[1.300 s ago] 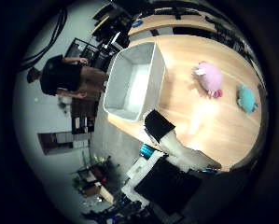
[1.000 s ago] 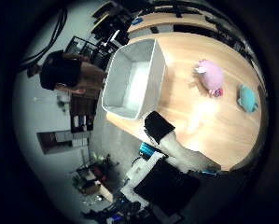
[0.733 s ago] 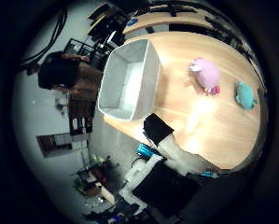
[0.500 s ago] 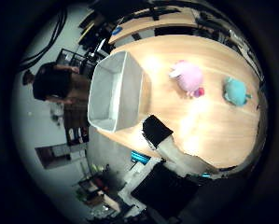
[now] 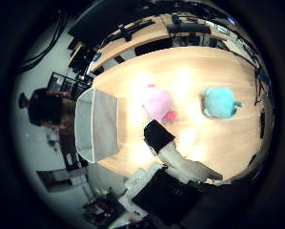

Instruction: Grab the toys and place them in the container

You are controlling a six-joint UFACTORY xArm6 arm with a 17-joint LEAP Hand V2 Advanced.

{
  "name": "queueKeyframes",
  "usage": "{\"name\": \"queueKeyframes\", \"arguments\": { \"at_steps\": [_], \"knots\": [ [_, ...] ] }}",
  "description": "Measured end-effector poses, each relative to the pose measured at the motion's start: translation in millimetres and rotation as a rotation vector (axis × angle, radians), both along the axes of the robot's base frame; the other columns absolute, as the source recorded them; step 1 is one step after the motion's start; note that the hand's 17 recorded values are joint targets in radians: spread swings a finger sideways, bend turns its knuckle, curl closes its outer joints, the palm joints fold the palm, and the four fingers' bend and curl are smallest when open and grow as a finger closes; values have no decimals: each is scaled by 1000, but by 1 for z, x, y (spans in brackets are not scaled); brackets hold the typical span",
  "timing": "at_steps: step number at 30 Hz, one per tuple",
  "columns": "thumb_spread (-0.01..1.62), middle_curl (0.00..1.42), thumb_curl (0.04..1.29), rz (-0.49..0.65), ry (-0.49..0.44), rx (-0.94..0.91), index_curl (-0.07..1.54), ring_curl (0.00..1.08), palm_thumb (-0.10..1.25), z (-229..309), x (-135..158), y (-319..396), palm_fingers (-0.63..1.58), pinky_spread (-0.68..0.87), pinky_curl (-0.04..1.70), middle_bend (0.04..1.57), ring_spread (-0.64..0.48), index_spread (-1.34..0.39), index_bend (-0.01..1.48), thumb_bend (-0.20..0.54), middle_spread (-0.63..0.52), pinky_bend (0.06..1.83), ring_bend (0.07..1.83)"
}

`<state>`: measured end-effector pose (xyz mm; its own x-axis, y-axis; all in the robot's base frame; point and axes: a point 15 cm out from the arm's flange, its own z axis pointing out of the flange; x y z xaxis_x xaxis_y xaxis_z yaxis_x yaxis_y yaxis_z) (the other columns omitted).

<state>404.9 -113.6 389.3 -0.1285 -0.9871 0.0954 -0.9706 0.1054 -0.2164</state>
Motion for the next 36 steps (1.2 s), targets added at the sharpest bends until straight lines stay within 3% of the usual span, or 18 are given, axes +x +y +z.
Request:
{"name": "queueKeyframes", "arguments": {
  "at_steps": [15, 36],
  "knots": [
    [997, 372, 286, -163, 28, 12, 311, 203, 331, -62, 20, -91, 309, 441, 40, 327, -82, -457, 172, -28, -152, 919, 766],
    [997, 375, 287, -196, 143, 66, 312, 206, 331, -172, 42, -121, 299, 428, 28, 312, -84, -444, 170, -28, -147, 920, 761]
  ]
}}
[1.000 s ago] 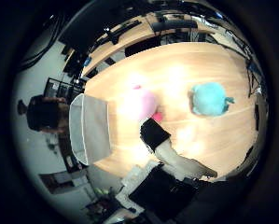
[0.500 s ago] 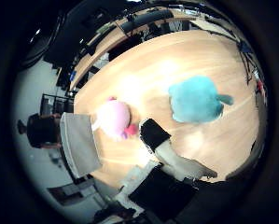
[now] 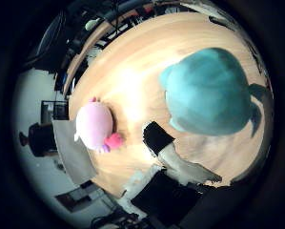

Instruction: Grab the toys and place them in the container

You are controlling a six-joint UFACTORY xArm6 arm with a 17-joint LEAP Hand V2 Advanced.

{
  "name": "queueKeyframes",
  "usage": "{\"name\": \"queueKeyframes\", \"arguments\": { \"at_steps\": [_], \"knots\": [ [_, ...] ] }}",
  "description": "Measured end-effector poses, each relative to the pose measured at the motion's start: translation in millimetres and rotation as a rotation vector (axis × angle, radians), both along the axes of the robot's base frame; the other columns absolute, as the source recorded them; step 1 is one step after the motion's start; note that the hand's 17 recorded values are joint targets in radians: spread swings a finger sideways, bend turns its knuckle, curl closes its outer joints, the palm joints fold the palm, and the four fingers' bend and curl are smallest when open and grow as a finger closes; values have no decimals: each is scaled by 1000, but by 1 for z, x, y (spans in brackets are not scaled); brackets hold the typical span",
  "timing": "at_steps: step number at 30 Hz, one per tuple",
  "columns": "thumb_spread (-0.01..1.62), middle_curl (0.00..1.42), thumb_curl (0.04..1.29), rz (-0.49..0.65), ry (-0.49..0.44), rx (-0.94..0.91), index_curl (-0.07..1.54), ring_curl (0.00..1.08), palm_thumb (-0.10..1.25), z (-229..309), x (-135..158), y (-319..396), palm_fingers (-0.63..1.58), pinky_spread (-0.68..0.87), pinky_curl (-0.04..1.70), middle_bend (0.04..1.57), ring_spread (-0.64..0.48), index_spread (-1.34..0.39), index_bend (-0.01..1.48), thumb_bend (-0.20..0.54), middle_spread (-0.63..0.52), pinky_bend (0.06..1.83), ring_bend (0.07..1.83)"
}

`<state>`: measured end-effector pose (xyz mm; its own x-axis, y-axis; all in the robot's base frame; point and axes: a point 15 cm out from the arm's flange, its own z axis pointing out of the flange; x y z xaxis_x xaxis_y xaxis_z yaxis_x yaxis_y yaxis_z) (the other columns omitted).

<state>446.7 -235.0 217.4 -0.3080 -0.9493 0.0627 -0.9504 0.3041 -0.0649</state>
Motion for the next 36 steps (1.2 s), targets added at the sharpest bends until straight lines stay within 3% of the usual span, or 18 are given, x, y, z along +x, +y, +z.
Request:
{"name": "queueKeyframes", "arguments": {
  "at_steps": [9, 16, 22, 26, 36],
  "knots": [
    [1001, 372, 285, 5, 58, 23, 309, 207, 321, -34, -1, -1, 294, 391, 29, 292, -85, -443, 167, -29, -129, 938, 760],
    [1010, 376, 286, 11, 76, 30, 295, 219, 332, -43, -3, -1, 357, 225, 27, 303, -121, -444, 162, -19, -125, 1011, 809],
    [1101, 415, 332, 7, 72, 37, 276, 273, 568, -43, -3, 1, 645, -50, 29, 410, -261, -450, 136, 62, -249, 1115, 995],
    [1131, 483, 368, 6, 81, 43, 289, 326, 730, -44, -5, 2, 809, -255, 47, 563, -341, -466, 178, 105, -352, 1142, 1071],
    [1136, 577, 431, 1, 65, 38, 374, 403, 983, -34, -4, 2, 1113, -493, 112, 681, -372, -528, 230, 153, -451, 1166, 1138]
  ]
}}
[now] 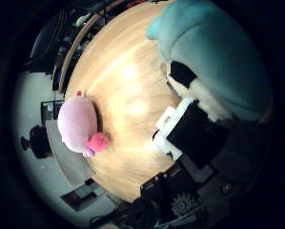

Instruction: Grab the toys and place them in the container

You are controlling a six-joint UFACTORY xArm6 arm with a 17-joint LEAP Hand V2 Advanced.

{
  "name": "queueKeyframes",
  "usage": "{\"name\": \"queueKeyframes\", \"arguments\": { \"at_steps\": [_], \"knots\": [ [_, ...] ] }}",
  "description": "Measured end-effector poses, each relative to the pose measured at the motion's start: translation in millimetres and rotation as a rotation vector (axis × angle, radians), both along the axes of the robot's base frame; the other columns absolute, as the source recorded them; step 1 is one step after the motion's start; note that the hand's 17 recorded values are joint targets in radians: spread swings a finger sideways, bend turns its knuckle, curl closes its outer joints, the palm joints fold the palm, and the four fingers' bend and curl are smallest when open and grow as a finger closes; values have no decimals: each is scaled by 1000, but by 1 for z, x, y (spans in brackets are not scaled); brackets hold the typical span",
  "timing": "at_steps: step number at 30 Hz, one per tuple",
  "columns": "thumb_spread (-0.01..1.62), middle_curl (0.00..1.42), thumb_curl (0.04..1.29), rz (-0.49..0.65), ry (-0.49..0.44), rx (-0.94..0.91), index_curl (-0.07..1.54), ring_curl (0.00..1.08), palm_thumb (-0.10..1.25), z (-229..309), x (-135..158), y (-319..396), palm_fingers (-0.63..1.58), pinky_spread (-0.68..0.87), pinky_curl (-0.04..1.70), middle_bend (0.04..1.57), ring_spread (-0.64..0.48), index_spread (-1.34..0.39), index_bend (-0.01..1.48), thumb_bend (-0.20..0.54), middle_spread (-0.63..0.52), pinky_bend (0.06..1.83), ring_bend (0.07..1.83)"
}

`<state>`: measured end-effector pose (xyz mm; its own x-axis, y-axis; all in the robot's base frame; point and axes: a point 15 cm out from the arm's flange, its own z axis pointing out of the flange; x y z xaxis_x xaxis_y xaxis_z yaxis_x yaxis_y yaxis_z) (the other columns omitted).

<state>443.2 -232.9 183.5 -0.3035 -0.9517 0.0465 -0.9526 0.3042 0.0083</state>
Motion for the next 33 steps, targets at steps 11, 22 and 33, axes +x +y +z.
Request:
{"name": "queueKeyframes", "arguments": {
  "at_steps": [11, 22, 33],
  "knots": [
    [1113, 634, 464, -1, -17, -11, 494, 453, 1087, 41, -10, 5, 1161, -549, 190, 727, -361, -571, 311, 116, -469, 1162, 1184],
    [1098, 653, 487, 9, -44, -2, 575, 467, 1117, 99, -15, 24, 1149, -555, 250, 742, -359, -582, 302, 50, -470, 1137, 1194],
    [1093, 659, 509, 123, -123, 19, 633, 474, 1144, 176, -9, 102, 1148, -564, 287, 741, -356, -593, 273, -4, -469, 1101, 1197]
  ]
}}
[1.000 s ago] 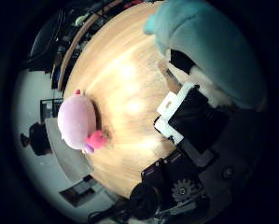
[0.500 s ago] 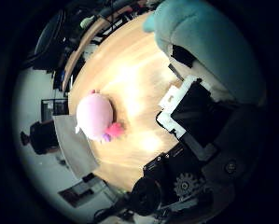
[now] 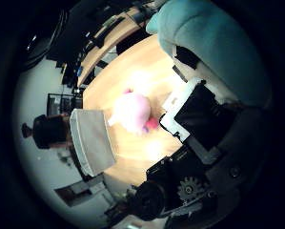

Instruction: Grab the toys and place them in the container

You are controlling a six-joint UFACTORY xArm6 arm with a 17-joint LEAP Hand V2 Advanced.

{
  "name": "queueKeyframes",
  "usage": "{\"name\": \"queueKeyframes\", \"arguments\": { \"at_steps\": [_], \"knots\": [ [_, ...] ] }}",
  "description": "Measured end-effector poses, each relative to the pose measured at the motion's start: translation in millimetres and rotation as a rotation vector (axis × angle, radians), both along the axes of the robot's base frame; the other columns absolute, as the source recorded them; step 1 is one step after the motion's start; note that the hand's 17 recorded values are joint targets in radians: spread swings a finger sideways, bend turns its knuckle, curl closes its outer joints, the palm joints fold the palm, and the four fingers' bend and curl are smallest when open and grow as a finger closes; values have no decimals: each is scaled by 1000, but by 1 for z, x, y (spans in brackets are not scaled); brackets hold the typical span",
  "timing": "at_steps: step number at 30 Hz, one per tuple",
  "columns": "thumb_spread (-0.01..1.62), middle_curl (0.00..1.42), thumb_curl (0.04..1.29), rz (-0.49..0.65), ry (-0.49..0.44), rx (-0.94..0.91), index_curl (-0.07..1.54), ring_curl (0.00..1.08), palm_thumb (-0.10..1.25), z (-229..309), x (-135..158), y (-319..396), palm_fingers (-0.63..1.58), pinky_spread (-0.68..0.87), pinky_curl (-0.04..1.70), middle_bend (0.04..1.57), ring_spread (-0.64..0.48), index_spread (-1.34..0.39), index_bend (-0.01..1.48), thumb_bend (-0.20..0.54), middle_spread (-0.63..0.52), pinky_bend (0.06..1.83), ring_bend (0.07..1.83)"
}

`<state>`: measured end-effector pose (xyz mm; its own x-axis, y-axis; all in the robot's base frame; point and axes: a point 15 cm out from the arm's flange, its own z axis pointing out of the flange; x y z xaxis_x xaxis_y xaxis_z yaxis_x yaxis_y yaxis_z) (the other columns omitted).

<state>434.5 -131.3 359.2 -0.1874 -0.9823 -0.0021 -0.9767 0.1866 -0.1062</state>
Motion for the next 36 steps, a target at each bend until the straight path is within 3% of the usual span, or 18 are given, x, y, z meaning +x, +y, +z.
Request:
{"name": "queueKeyframes", "arguments": {
  "at_steps": [12, 36],
  "knots": [
    [1083, 663, 523, 188, 30, 92, 684, 477, 1140, 52, -10, 113, 1150, -575, 318, 752, -356, -611, 235, -13, -467, 1061, 1196],
    [1072, 668, 531, 611, 11, 110, 759, 477, 1086, 92, -46, 327, 1169, -575, 360, 780, -343, -632, 211, -15, -447, 987, 1182]
  ]
}}
